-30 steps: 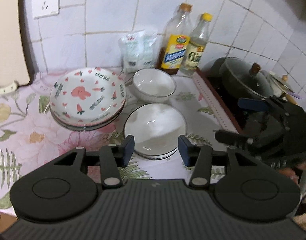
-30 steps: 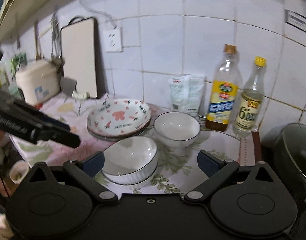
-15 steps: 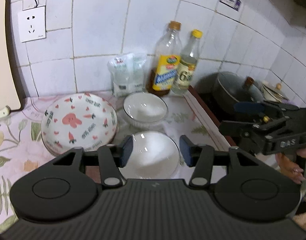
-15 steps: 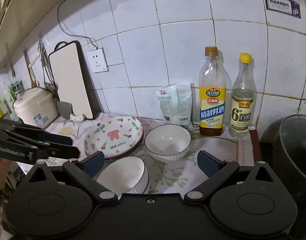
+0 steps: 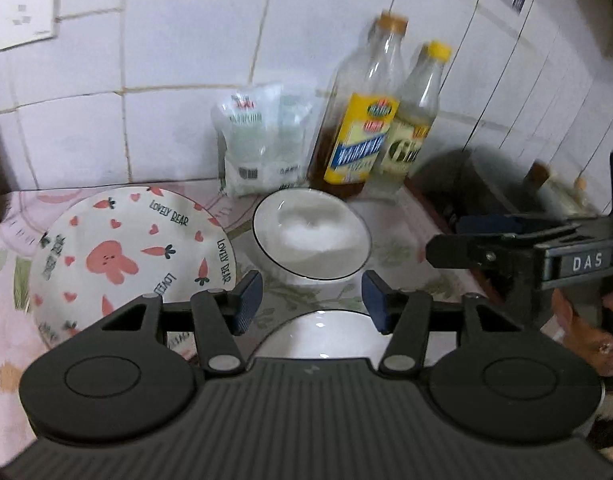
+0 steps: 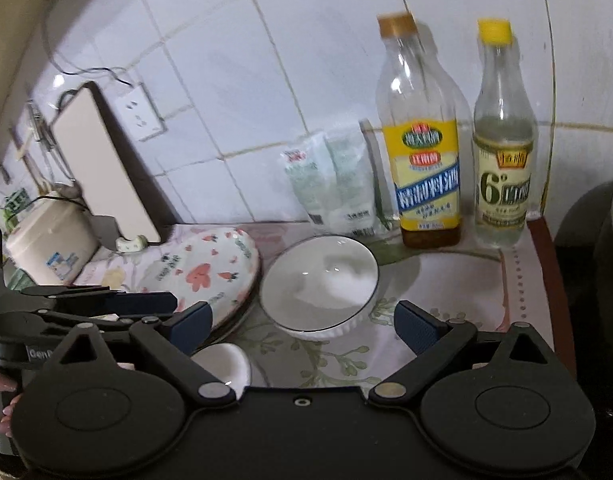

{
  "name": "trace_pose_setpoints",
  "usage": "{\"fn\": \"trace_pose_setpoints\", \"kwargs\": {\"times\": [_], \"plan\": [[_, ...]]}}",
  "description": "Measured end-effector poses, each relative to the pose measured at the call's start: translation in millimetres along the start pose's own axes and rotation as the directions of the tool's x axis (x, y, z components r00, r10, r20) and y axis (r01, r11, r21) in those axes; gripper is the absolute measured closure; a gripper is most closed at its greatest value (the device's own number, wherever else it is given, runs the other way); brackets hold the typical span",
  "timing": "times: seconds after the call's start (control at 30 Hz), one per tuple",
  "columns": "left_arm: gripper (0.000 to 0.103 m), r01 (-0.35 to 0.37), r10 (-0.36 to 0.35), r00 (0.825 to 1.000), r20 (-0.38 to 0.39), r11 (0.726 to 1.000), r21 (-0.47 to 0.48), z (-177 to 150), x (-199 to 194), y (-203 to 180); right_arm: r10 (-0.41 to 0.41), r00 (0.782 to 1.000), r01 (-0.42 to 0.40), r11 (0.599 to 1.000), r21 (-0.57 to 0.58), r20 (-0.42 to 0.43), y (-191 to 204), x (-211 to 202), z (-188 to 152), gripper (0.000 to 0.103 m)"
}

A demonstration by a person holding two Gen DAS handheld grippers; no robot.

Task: Organize plates and bowls
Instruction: 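Move the left gripper to the next white bowl rim and grasp it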

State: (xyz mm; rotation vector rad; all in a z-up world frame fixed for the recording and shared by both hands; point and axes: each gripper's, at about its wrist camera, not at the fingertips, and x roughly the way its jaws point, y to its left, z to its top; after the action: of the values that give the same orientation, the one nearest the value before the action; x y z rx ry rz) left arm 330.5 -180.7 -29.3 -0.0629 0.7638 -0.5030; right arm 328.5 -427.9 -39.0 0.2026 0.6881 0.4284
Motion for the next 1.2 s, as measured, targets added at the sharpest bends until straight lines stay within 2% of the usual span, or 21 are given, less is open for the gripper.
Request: {"fn": "trace_pose_setpoints", "kwargs": {"times": [0.17, 0.4, 0.47, 0.53, 0.7, 0.8, 0.87, 0.9, 0.93, 1.2], "plan": [[0.052, -0.009, 0.008, 0.996, -0.089, 1.0, -0.015, 13, 45, 5, -0.004, 0.999, 0.007, 0.998, 0.056, -0.042, -16, 33, 4, 0.009], [0.058, -0.043, 0.041, 0.992, -0.12, 0.999, -0.019, 20, 77, 8, -0.014, 0.998, 0.022, 0.993, 0.113, -0.068, -32, 64, 13, 0.015], [0.06, -0.055, 0.052, 0.991, -0.125, 0.998, -0.02, 21, 83, 8, -0.019, 0.997, 0.029, 0.99, 0.136, -0.07, -38, 72, 14, 0.022], [0.06, -0.066, 0.062, 0.989, -0.133, 0.998, -0.022, 21, 86, 8, -0.02, 0.997, 0.033, 0.985, 0.17, -0.076, -44, 79, 13, 0.039], [0.06, -0.081, 0.077, 0.987, -0.141, 0.997, -0.02, 20, 92, 10, -0.027, 0.994, 0.049, 0.974, 0.219, -0.105, -55, 97, 7, 0.047], [0.066, -0.092, 0.086, 0.986, -0.145, 0.995, -0.034, 21, 99, 13, -0.036, 0.993, 0.06, 0.972, 0.225, -0.109, -58, 105, 6, 0.055], [0.069, -0.099, 0.092, 0.986, -0.141, 0.994, -0.044, 21, 102, 14, -0.028, 0.994, 0.053, 0.971, 0.235, -0.11, -59, 109, 6, 0.065], [0.073, -0.11, 0.103, 0.985, -0.138, 0.993, -0.047, 20, 103, 15, -0.027, 0.993, 0.053, 0.97, 0.237, -0.112, -60, 111, 7, 0.079], [0.076, -0.12, 0.112, 0.984, -0.135, 0.991, -0.051, 19, 105, 15, -0.034, 0.992, 0.061, 0.97, 0.235, -0.12, -60, 113, 6, 0.083], [0.078, -0.112, 0.094, 0.984, -0.153, 0.987, -0.114, 16, 104, 22, -0.053, 0.993, 0.076, 0.97, 0.23, -0.106, -50, 102, 4, 0.084]]}}
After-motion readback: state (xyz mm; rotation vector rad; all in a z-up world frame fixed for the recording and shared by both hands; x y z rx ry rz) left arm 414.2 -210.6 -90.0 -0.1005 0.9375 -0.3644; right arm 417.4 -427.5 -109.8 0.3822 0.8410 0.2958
